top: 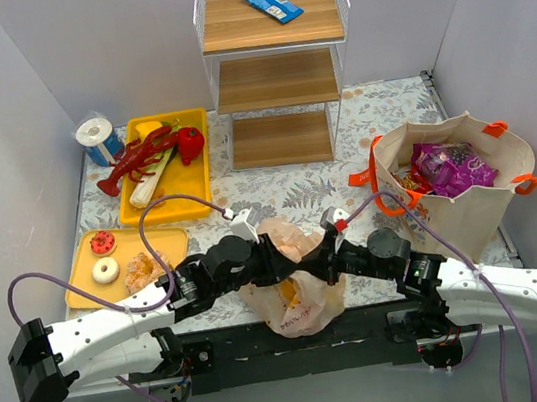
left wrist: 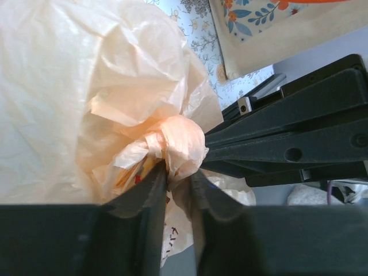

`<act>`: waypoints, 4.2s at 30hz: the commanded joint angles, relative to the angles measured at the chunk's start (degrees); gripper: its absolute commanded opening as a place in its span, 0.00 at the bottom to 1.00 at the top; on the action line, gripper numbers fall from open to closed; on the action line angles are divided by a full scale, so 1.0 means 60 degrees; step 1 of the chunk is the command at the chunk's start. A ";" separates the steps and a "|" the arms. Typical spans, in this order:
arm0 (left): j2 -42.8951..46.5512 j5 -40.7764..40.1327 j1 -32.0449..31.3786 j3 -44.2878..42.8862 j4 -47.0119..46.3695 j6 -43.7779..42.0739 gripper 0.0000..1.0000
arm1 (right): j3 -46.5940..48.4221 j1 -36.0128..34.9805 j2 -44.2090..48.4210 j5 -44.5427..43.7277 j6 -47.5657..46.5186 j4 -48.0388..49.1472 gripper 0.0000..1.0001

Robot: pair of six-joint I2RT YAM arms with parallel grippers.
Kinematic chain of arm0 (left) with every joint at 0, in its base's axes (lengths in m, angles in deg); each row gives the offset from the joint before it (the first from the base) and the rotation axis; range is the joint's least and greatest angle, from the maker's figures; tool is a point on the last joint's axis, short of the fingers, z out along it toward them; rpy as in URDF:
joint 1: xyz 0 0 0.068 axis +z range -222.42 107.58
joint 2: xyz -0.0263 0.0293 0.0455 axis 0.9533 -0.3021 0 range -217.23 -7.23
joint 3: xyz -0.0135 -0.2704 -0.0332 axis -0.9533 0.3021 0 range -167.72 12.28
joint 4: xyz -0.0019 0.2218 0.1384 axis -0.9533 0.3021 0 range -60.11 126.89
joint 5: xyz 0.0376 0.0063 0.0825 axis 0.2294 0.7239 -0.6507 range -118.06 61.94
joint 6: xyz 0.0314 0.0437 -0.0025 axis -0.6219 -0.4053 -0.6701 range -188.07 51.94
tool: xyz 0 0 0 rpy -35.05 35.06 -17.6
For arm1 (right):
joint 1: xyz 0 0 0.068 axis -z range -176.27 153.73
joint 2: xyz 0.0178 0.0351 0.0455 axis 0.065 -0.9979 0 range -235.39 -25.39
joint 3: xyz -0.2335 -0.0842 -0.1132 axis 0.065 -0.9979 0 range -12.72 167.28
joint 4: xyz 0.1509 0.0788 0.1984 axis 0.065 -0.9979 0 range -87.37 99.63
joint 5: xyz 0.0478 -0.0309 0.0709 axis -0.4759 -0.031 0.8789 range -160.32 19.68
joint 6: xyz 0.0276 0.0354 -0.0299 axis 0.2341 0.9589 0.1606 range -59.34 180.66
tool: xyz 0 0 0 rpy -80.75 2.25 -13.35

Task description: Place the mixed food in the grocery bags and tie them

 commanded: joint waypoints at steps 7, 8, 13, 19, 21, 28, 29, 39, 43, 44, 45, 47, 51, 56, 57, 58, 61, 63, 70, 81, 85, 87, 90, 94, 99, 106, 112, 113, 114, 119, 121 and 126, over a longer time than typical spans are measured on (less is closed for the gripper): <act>0.2401 0.0413 0.0205 0.2287 -0.3663 -0.1034 0.00 | 0.1924 -0.0159 0.1115 -0.0668 0.0928 -0.2722 0.44; 0.2550 0.0719 0.0205 0.2406 -0.3825 -0.1239 0.00 | 0.2043 -0.0145 0.1144 -0.0944 0.1016 -0.2942 0.43; 0.3181 0.1527 0.0219 0.3138 -0.4894 -0.2324 0.00 | 0.2133 -0.0159 0.0561 0.0164 0.0944 -0.2757 0.22; 0.4396 0.1118 0.0249 0.4661 -0.6928 -0.2471 0.00 | 0.0420 -0.0335 -0.0175 0.0797 0.2201 -0.0632 0.13; 0.4646 0.1117 0.0263 0.4926 -0.7267 -0.2457 0.00 | 0.0127 -0.0364 0.0103 0.0563 0.2364 -0.0440 0.16; 0.4662 0.1541 0.0278 0.5015 -0.8058 -0.2589 0.00 | -0.0183 -0.0379 0.0412 0.0518 0.1795 -0.0703 0.37; 0.4458 0.1658 0.0263 0.4942 -0.8147 -0.2589 0.00 | -0.0153 -0.0393 0.0441 0.0620 0.1561 -0.0688 0.38; 0.3899 0.3431 0.0278 0.4414 -0.8792 -0.2164 0.00 | 0.1296 -0.0438 0.2769 -0.0212 0.0973 -0.2751 0.40; 0.3973 0.3636 0.0307 0.4356 -0.8953 -0.2076 0.00 | 0.1765 -0.0423 0.3210 -0.0465 0.0828 -0.3471 0.29; 0.3944 0.3724 0.0322 0.4327 -0.8910 -0.2091 0.00 | 0.1824 -0.0437 0.3080 -0.0246 0.0682 -0.3341 0.27; 0.3856 0.3797 0.0322 0.4239 -0.8880 -0.2091 0.00 | 0.1882 -0.0438 0.2977 0.0018 0.0434 -0.3195 0.25; 0.3768 0.4061 0.0336 0.4180 -0.8967 -0.2003 0.00 | 0.1898 -0.0438 0.2554 0.0706 0.0227 -0.2655 0.24; 0.3650 0.4179 0.0351 0.4034 -0.9012 -0.1974 0.00 | 0.1708 -0.0438 0.1966 0.1762 -0.0329 -0.1804 0.21; 0.3650 0.4120 0.0395 0.4004 -0.8851 -0.1974 0.00 | 0.1269 -0.0438 0.1848 0.2905 -0.0375 -0.0779 0.22; 0.3650 0.4106 0.0395 0.4033 -0.8851 -0.1945 0.00 | 0.1210 -0.0438 0.1862 0.3080 -0.0360 -0.0530 0.22; 0.3636 0.4120 0.0395 0.4048 -0.8865 -0.1930 0.00 | 0.1137 -0.0438 0.1848 0.3154 -0.0345 -0.0455 0.23; 0.3650 0.4091 0.0395 0.4077 -0.8865 -0.1886 0.00 | 0.0991 -0.0452 0.1862 0.3345 -0.0404 -0.0163 0.25; 0.3651 0.4105 0.0424 0.4121 -0.8880 -0.1857 0.00 | 0.0902 -0.0452 0.1833 0.3404 -0.0374 0.0101 0.27; 0.3533 0.4237 0.0454 0.4268 -0.9129 -0.1593 0.00 | 0.1048 -0.0540 0.1292 0.3507 -0.0813 0.0454 0.30; 0.3036 0.4530 0.0483 0.4297 -0.9554 -0.1417 0.00 | 0.1253 -0.0584 0.0691 0.3667 -0.1283 0.0922 0.44; 0.3020 0.4545 0.0541 0.4152 -0.9263 -0.1504 0.00 | 0.1253 -0.0599 0.0793 0.3493 -0.1283 0.0880 0.20; 0.3137 0.4341 0.0571 0.4049 -0.8911 -0.1665 0.00 | 0.1239 -0.0613 0.0968 0.3187 -0.1297 0.0675 0.10; 0.3445 0.3597 0.0615 0.3581 -0.7507 -0.1943 0.00 | 0.1180 -0.0599 0.1246 0.2543 -0.1283 0.0031 0.01; 0.3548 0.2730 0.0629 0.2571 -0.4962 -0.2805 0.54 | 0.0639 -0.0599 0.1846 0.1926 -0.0946 -0.0103 0.01; 0.3854 0.1778 0.0644 0.1370 -0.3038 -0.3759 0.75 | 0.0316 -0.0570 0.2228 0.1617 -0.0843 -0.0278 0.01; 0.4514 0.0663 0.0644 0.0855 -0.1308 -0.4624 0.67 | 0.0096 -0.0291 0.2258 0.1968 -0.0698 -0.0205 0.01; 0.3784 0.2156 0.0644 0.1045 -0.1409 -0.4640 0.49 | -0.0123 0.0162 0.2053 0.2832 -0.0258 0.0262 0.01; 0.3463 0.2317 0.0659 0.1089 -0.1438 -0.4625 0.48 | -0.0153 0.0337 0.2024 0.2963 -0.0083 0.0351 0.01; 0.3344 0.2594 0.0644 0.1118 -0.1497 -0.4625 0.43 | -0.0197 0.0455 0.1966 0.3255 0.0020 0.0468 0.01; 0.2933 0.3094 0.0659 0.1615 -0.2609 -0.4552 0.37 | -0.0387 0.1405 0.1965 0.4091 0.0460 0.0834 0.01; 0.2845 0.3110 0.0659 0.1733 -0.2989 -0.4537 0.40 | -0.0431 0.1685 0.1980 0.4487 0.0709 0.0908 0.01; 0.2669 0.2452 0.0659 0.2085 -0.3810 -0.4595 0.43 | -0.0534 0.2301 0.1965 0.5117 0.0929 0.0909 0.01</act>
